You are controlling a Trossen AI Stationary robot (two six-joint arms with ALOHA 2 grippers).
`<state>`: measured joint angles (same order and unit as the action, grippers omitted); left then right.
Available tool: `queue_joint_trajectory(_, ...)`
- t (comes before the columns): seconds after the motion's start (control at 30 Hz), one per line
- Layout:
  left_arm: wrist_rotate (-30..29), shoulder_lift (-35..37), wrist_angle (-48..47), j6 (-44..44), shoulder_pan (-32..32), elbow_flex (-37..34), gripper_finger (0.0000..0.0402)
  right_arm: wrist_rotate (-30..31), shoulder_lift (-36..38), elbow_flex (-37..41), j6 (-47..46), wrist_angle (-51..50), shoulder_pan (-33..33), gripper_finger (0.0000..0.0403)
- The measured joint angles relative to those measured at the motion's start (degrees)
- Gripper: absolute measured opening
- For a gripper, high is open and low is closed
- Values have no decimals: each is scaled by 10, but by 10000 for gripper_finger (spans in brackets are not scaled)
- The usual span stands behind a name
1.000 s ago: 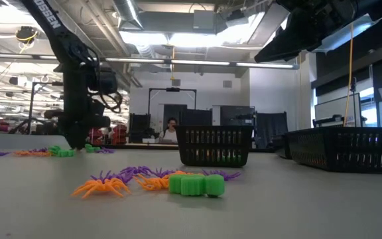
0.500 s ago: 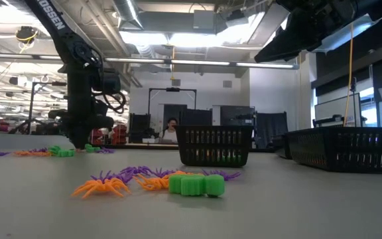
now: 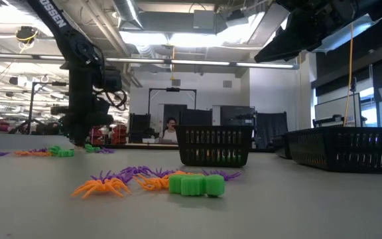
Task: Sort Halloween decoration
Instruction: Put the orange spider toy into the bottom right bin
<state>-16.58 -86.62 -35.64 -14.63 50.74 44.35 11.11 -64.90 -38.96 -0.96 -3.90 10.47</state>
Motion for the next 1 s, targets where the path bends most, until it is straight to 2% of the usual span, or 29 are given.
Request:
queue_joint_trajectory(0.2,-24,21,-40,-3,-44,51,0,0,0,0,0,0,0,111)
queue_joint_trajectory(0.43,-16,58,-39,-18,-147,99,0,2,0,0,1,0,0,111)
queue_joint_trajectory(0.53,21,70,4,-8,-202,111,0,31,-6,0,13,19,0,111)
queue_joint_trajectory(0.67,108,78,106,31,-270,112,0,64,-23,0,22,46,-6,111)
queue_joint_trajectory(0.8,177,77,181,62,-336,112,0,13,-43,1,26,79,-28,111)
queue_joint_trajectory(1.0,194,75,258,78,-417,112,0,-81,-80,1,63,168,-71,111)
